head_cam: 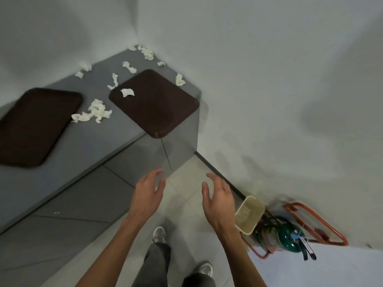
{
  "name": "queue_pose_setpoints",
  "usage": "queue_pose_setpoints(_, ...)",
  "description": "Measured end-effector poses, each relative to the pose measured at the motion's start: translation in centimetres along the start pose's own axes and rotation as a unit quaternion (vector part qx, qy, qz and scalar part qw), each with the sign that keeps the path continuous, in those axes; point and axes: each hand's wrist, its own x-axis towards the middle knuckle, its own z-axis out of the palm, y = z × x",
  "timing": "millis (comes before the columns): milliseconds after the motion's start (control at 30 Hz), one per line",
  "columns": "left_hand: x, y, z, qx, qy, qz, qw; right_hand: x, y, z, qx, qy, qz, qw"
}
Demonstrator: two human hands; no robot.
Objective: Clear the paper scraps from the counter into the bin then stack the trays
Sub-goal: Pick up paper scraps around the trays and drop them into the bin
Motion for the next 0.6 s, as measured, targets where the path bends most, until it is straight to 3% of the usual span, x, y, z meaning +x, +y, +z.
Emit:
queue_pose_setpoints(200,3.2,-4.4,-7.1,-0.021,0.068,-0.023,0.997,3.1,-7.6,3.9,-0.007,-0.043,-0.053,0.998)
queue_pose_setpoints(600,16.8,-20.3,-19.0,0.008,0.086,-0.039,0.995,11.9,-22.9,17.9,0.000,-0.124,-0.087,0.988)
